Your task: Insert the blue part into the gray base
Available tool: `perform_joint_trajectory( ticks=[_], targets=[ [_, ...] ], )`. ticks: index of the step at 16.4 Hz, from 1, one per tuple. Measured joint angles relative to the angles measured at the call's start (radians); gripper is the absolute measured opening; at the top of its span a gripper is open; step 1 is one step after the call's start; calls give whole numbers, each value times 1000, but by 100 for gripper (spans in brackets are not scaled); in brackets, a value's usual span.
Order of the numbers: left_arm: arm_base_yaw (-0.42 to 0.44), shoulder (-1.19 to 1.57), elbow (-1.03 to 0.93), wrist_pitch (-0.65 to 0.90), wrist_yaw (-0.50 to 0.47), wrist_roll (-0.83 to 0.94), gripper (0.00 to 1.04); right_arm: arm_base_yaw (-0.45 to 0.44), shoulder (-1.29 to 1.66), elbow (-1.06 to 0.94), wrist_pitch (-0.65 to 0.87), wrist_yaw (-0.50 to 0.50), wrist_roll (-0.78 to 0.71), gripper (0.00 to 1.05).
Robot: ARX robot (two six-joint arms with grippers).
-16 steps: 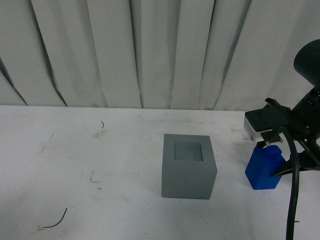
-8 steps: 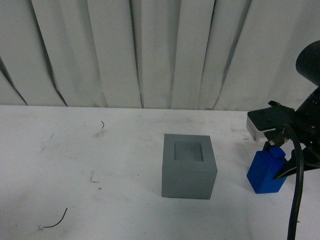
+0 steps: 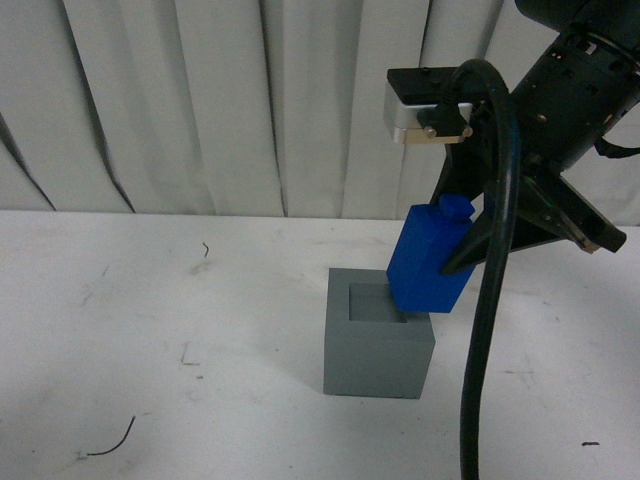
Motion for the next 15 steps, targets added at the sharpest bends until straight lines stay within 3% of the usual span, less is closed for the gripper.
perform_joint_trajectory(
  ticks=[3, 15],
  targets=[
    [0, 0, 0, 0, 0, 0, 98, 71, 67, 52, 33, 16, 95, 47],
    [0, 0, 0, 1, 0, 0, 98, 76, 115, 102, 34, 46, 105, 47]
  ],
)
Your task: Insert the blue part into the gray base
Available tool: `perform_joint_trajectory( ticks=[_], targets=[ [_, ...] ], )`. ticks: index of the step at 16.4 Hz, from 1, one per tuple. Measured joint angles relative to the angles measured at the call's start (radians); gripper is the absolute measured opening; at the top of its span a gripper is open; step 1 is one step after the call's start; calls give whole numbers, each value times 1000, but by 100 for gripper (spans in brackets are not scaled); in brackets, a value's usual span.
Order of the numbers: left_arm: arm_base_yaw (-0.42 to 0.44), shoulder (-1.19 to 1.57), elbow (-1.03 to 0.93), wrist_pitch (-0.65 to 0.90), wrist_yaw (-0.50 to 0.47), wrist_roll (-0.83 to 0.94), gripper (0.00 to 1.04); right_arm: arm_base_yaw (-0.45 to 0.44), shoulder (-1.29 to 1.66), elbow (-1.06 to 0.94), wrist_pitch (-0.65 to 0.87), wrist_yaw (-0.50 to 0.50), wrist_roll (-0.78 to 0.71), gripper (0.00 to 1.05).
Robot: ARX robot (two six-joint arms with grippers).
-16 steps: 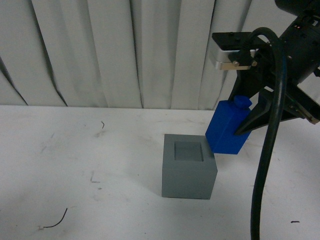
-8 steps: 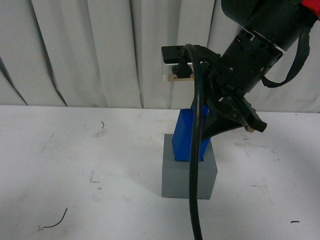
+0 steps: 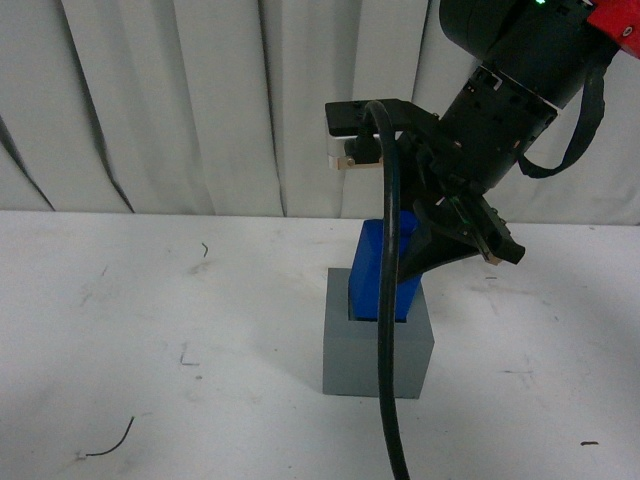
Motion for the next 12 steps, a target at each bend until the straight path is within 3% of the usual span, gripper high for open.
perform_joint_trajectory(
  ticks=[12],
  targets=[
    [0, 0, 0, -1, 0, 0, 98, 34, 5, 8, -6, 77, -10, 47]
  ],
)
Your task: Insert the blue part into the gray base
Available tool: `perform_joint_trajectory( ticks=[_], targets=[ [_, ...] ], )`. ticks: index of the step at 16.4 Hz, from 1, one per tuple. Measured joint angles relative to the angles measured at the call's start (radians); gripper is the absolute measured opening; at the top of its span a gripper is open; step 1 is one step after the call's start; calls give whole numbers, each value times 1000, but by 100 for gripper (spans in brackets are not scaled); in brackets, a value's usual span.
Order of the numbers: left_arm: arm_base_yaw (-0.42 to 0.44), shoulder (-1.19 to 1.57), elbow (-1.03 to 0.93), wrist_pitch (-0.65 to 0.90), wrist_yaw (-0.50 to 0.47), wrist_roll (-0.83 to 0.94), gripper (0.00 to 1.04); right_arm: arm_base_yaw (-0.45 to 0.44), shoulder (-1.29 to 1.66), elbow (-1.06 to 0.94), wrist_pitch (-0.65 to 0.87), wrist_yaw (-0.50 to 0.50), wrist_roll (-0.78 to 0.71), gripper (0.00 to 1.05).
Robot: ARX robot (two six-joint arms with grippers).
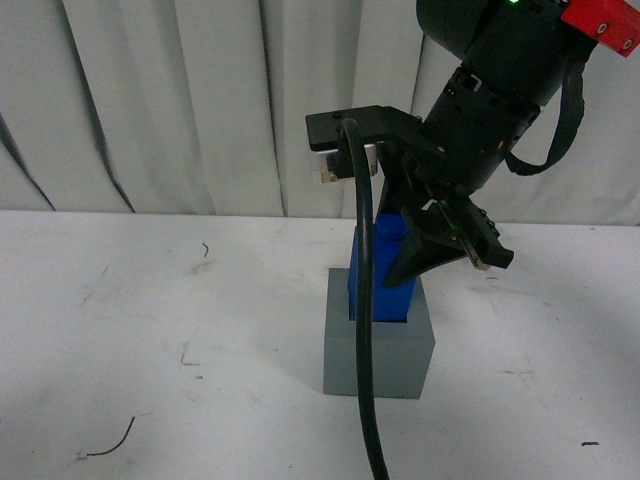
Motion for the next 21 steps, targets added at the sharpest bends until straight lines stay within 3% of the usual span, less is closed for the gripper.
perform_joint_trajectory(
  ticks=[10, 11, 15, 21],
  targets=[
    [0, 0, 0, 0, 0, 0, 98, 13, -8, -47, 30, 48, 132, 47],
    [0, 0, 0, 0, 0, 0, 98, 13, -8, -46, 28, 48, 124, 51],
    [0, 0, 0, 0, 0, 0, 98, 12, -8, -44, 6, 13, 73, 96],
    [0, 0, 0, 0, 0, 0, 98, -9, -76, -60, 117, -64, 82, 98]
  ],
)
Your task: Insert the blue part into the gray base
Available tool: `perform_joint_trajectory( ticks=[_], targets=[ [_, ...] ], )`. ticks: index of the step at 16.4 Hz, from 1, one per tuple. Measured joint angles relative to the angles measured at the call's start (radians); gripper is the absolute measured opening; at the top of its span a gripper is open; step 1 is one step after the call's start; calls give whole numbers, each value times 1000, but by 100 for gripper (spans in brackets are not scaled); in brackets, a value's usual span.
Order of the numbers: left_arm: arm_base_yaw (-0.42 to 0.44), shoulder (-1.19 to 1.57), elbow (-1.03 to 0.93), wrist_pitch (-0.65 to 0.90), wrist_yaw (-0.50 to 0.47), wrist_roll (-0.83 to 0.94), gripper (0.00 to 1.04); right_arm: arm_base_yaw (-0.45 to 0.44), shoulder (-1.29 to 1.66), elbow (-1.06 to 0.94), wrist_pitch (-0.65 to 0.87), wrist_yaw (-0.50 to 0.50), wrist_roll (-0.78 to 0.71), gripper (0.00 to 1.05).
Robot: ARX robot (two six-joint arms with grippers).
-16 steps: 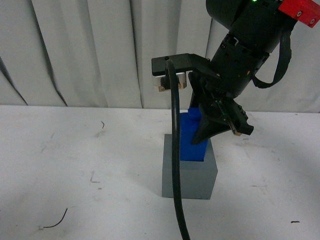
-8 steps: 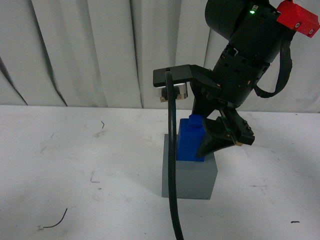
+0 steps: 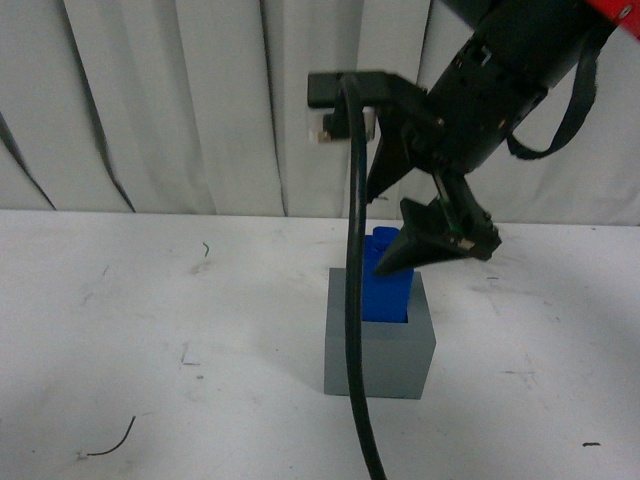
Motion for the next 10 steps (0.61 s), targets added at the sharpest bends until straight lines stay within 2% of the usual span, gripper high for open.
perform_joint_trajectory(
  ticks=[3, 5, 8, 10],
  targets=[
    [0, 0, 0, 0, 0, 0, 98, -19, -137, -56, 64, -56, 10, 98],
    [0, 0, 0, 0, 0, 0, 98, -32, -217, -136, 230, -113, 56, 98],
    [0, 0, 0, 0, 0, 0, 98, -87, -392, -325, 646, -151, 283, 98],
    [0, 0, 0, 0, 0, 0, 98, -157, -562, -557, 1037, -75, 510, 98]
  ],
)
